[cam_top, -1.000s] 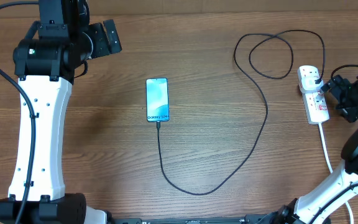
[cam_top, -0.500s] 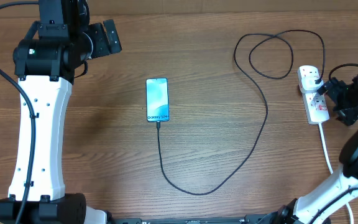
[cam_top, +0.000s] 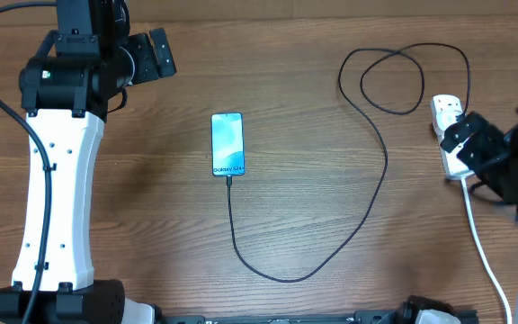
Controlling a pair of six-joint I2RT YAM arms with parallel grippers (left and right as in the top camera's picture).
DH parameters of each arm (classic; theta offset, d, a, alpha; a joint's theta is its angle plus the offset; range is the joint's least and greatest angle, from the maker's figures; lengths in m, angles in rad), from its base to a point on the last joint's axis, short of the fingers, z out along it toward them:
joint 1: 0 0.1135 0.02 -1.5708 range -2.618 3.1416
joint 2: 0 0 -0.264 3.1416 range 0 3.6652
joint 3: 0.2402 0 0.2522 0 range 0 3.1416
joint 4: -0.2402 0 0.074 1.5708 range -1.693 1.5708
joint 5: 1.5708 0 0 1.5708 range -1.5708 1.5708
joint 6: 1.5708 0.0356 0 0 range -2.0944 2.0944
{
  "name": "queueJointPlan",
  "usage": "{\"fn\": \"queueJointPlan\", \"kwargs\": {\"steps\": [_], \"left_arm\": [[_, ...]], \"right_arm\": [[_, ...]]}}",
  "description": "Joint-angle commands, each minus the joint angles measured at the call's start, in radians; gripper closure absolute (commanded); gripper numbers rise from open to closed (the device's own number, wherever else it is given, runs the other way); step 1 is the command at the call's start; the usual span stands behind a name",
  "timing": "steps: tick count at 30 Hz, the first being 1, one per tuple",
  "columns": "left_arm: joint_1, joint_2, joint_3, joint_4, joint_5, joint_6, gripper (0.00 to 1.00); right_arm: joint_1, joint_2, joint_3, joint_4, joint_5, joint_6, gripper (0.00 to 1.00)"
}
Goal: Plug charger to phone and switch on socket
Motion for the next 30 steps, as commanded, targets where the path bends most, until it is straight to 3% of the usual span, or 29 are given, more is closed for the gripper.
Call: {"fn": "queueJointPlan", "kwargs": {"steps": [1,4,8,19,21,24,30], "left_arm": [[-0.001,0.004,-0.003,-0.002,-0.012,-0.013,0.00],[-0.001,0.004,-0.003,-0.002,-0.012,-0.013,0.00],[-0.001,0.004,-0.003,-0.002,-0.012,-0.013,0.00],[-0.001,0.004,-0.003,-0.002,-0.012,-0.013,0.00],[-0.001,0.004,-0.003,-0.002,-0.013,-0.013,0.00],[-0.001,0.004,-0.003,-0.002,-0.012,-0.013,0.00],[-0.001,0.004,-0.003,-0.002,-0.012,-0.013,0.00]], "right_arm": [[0.157,-0.205,-0.105,-0.002,-0.002,0.003,0.00],[0.236,-0.325,-0.183,-0.020,-0.013,0.003,0.00],[0.250,-0.352,-0.191,-0.102,-0.230,0.003,0.00],[0.250,-0.352,-0.191,-0.120,-0.237,0.002,0.00],[0.261,-0.352,-0.199,-0.112,-0.153,0.002,0.00],[0.280,-0.355,-0.273,-0.012,-0.086,-0.011,0.00],[0.298,-0.549,-0.624,0.516,-0.203,-0.246,0.00]]}}
